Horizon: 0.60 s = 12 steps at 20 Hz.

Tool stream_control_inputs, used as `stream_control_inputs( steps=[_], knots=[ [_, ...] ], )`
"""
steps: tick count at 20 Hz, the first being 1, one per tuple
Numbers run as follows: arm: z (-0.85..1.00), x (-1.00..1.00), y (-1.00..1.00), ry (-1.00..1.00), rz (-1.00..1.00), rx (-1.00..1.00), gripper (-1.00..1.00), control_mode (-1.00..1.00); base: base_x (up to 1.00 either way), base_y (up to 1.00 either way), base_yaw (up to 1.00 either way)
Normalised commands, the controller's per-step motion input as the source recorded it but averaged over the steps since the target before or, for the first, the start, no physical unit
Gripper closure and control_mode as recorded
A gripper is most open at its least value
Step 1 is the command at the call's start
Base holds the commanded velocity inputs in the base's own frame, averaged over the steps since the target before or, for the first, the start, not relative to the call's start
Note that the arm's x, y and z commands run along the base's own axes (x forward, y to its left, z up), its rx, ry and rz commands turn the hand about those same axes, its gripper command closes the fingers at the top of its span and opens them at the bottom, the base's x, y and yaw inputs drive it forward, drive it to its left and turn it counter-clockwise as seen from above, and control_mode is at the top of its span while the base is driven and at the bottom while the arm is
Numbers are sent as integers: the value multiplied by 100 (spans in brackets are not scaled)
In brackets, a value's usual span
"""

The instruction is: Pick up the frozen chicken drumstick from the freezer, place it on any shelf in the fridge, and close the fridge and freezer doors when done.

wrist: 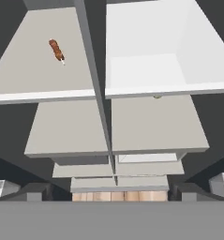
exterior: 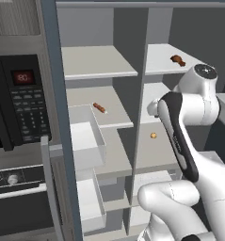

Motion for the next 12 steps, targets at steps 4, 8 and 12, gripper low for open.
stream_control_inputs(
  steps=[4, 8, 12],
  knots=[
    [-8, -3, 0, 0, 0, 0, -100, -100, 0, 0, 0],
    [-11, -30, -13, 0, -3, 0, -100, -100, 0, 0, 0],
    [-7, -46, -7, 0, -2, 0, -100, -100, 0, 0, 0]
  ],
)
